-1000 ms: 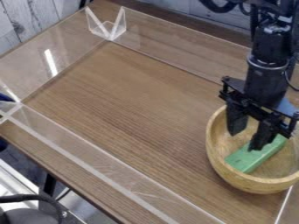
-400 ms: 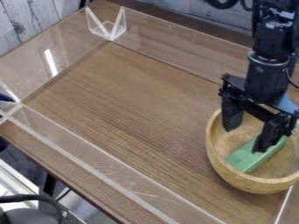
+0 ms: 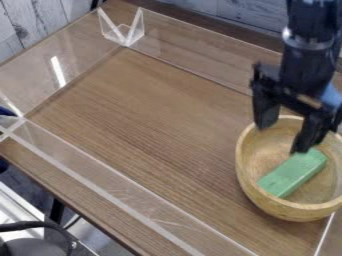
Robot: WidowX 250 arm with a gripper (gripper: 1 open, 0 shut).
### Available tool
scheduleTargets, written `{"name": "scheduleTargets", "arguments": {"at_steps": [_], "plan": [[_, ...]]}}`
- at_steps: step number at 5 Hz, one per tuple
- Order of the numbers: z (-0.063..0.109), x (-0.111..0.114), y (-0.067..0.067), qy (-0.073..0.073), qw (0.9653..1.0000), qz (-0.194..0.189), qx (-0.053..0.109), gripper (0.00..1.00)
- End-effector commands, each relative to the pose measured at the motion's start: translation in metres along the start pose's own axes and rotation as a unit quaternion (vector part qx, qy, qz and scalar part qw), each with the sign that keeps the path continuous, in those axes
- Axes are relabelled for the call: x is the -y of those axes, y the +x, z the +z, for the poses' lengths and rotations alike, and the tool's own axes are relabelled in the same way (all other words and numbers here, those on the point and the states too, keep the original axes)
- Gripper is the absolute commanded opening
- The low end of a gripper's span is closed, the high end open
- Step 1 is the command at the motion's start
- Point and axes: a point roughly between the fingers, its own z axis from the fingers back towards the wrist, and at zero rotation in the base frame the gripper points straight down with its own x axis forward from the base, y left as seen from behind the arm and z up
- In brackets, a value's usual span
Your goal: Put the green block in the brown bowl
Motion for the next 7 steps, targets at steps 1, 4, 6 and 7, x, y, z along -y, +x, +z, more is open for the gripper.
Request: {"name": "scheduleTargets", "arguments": {"at_steps": [1,4,6,7], "plan": [[0.048,-0.012,0.007,0.01,0.998,0.017,0.059,1.0],[0.097,-0.113,-0.028,0.056,0.9902,0.101,0.079,1.0],[0.089,-0.185,-0.075,0.073,0.9853,0.137,0.071,0.0],[0.075,-0.147,-0.061,0.062,0.9903,0.108,0.061,0.0]]}}
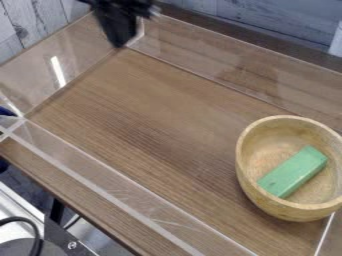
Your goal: Put the green block in the brown bowl
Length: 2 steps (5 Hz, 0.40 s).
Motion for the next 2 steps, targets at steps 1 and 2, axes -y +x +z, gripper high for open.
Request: {"name": "scheduleTargets", "arguments": {"at_steps": [1,2], "plan": [[0.005,0.044,0.008,0.006,0.9991,-0.035,0.023,0.0],[-0.001,0.091,0.017,-0.002,0.9971,-0.074,0.02,0.0]]}}
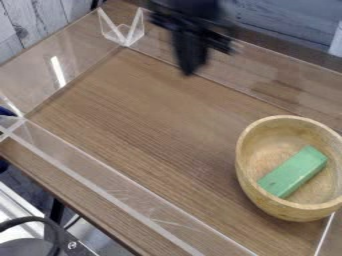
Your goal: Put the green block in the brown bowl
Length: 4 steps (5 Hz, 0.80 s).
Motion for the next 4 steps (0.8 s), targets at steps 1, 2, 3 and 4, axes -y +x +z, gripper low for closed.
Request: {"name": "scheduleTargets", "arguments": {"at_steps": [1,2,3,4], "plan": [[0.003,0.041,0.025,-0.002,0.9991,-0.037,0.022,0.0],[-0.012,0.085,0.04,-0.009,0.9971,-0.074,0.016,0.0],[-0.028,0.108,0.051,-0.017,0.9944,-0.104,0.008,0.0],[-0.044,0.11,0.053,-0.021,0.9927,-0.119,-0.002,0.0]]}}
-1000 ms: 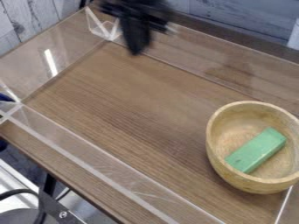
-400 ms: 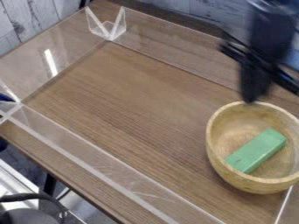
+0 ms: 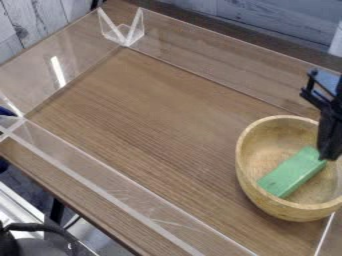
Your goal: Put the green block in the brown bowl
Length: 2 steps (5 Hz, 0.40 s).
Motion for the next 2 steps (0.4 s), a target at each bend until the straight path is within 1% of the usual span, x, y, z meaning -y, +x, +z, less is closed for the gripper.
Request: {"name": "scheduleTargets", "arguments": {"at_steps": [1,2], "plan": [[0.0229,-0.0026,0.011,0.001,0.9991,0.001,0.042,0.0],[0.0255,-0.005,0.0116,0.002,0.999,0.003,0.046,0.0]]}}
